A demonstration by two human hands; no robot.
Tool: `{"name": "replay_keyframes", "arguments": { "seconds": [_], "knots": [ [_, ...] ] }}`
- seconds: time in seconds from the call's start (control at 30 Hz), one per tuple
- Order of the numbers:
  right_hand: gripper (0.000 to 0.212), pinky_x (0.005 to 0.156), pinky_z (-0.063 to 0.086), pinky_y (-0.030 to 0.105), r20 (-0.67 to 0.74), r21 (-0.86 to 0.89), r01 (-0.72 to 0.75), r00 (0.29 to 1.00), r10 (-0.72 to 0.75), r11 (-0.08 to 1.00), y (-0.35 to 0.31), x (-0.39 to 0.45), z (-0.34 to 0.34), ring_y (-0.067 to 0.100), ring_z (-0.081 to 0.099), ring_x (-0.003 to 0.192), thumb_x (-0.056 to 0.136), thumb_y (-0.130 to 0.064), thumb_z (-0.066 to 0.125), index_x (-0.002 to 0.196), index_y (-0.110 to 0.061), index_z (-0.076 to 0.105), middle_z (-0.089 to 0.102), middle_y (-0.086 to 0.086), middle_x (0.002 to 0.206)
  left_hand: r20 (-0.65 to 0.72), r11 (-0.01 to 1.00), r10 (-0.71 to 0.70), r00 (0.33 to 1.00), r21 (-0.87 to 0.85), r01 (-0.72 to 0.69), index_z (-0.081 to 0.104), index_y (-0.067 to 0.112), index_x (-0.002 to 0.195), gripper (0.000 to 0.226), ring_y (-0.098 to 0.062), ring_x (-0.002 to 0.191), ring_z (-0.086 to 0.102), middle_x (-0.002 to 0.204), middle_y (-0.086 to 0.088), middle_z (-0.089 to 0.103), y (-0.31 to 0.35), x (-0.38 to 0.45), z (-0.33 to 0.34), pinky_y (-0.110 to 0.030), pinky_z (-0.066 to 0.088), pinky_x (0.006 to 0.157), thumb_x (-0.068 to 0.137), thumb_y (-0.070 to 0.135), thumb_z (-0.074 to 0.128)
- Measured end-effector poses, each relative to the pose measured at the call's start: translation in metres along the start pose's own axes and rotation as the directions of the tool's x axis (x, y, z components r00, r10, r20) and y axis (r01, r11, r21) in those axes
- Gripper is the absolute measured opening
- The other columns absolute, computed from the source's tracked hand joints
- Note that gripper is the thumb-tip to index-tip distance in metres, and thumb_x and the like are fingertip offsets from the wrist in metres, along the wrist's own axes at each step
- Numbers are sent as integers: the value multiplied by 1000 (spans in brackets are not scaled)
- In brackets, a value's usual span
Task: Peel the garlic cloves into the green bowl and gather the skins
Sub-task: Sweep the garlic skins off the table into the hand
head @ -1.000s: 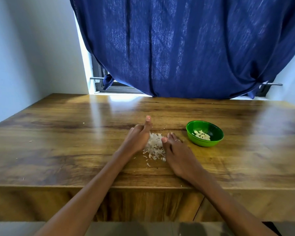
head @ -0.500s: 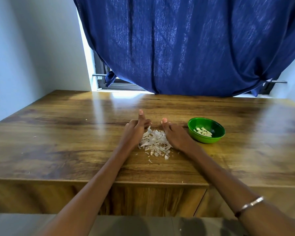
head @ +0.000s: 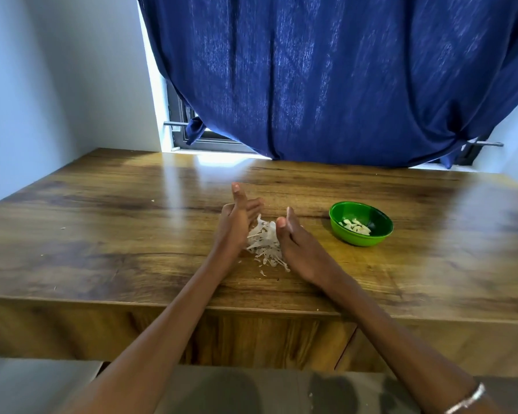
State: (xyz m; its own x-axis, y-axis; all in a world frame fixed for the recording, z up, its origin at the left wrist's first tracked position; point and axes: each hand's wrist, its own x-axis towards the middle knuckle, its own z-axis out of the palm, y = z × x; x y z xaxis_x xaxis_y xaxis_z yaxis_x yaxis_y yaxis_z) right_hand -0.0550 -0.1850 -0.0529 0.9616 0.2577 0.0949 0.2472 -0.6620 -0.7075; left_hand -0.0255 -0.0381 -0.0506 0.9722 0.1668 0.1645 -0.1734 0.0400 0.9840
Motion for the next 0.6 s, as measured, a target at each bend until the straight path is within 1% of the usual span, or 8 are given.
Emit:
{"name": "replay_keyframes", "arguments": {
  "seconds": [0.07, 0.13, 0.2, 0.27, 0.33, 0.47, 0.53, 0.6],
  "knots": [
    [89, 113, 18, 26, -5, 44, 36, 999, -36, 998, -1, 5, -5, 23, 22, 153, 93, -70, 20, 161, -20, -6, 16, 6, 167, -102, 997, -15, 995, -82, 6, 68, 2, 127, 84, -23, 122, 66, 130, -18, 69, -2, 2, -7, -40, 46, 112, 103, 61, 13],
    [102, 122, 17, 37, -8, -19, 51, 999, -51, 999, 3, 10, -7, 26, 20, 153, 86, -85, 26, 162, -22, -2, 17, 5, 168, -185, 984, -47, 982, -176, 14, 67, 1, 126, 83, -22, 122, 66, 129, -18, 69, -2, 2, -13, -38, 43, 115, 105, 61, 14],
    [108, 122, 24, 50, -5, -92, 47, 999, -48, 995, 6, 18, -6, 29, 26, 151, 80, -90, 35, 161, -23, 10, 26, 8, 165, -223, 972, -70, 972, -233, 17, 69, 2, 122, 82, -22, 121, 66, 127, -18, 70, -4, 4, -14, -39, 42, 116, 105, 61, 15],
    [100, 116, 33, 51, -38, -145, 83, 995, -90, 986, 6, 24, -1, 28, 38, 143, 81, -86, 39, 155, -23, 22, 39, 11, 156, -247, 971, -73, 966, -239, 12, 73, 7, 114, 80, -20, 120, 66, 124, -15, 72, -4, 3, -13, -40, 41, 117, 105, 62, 15],
    [100, 113, 37, 51, -51, -175, 109, 991, -120, 978, 4, 29, 1, 27, 41, 138, 76, -90, 37, 153, -26, 28, 42, 10, 152, -256, 965, -86, 963, -261, 17, 74, 11, 108, 78, -20, 119, 67, 122, -14, 73, -4, 2, -13, -40, 41, 117, 105, 62, 15],
    [101, 111, 37, 48, 65, -290, 225, 974, -216, 930, 0, 36, 8, 29, 40, 138, 67, -93, 43, 151, -37, 32, 37, 9, 156, -286, 957, -93, 954, -289, 7, 75, 16, 95, 74, -20, 112, 70, 114, -12, 76, -2, 2, -15, -41, 44, 115, 106, 61, 17],
    [93, 110, 34, 48, 103, -333, 272, 962, -251, 903, 0, 38, 11, 29, 38, 138, 67, -92, 46, 146, -45, 37, 37, 8, 157, -288, 947, -113, 951, -321, 15, 75, 16, 90, 74, -21, 111, 71, 111, -12, 77, -1, 2, -14, -42, 45, 113, 106, 61, 19],
    [78, 110, 32, 47, 112, -362, 291, 957, -269, 886, 0, 40, 11, 27, 39, 138, 72, -87, 51, 138, -47, 47, 42, 6, 152, -283, 931, -128, 950, -366, 17, 76, 14, 89, 75, -24, 114, 70, 111, -15, 76, -1, 3, -14, -42, 44, 115, 106, 61, 20]
  ]
}}
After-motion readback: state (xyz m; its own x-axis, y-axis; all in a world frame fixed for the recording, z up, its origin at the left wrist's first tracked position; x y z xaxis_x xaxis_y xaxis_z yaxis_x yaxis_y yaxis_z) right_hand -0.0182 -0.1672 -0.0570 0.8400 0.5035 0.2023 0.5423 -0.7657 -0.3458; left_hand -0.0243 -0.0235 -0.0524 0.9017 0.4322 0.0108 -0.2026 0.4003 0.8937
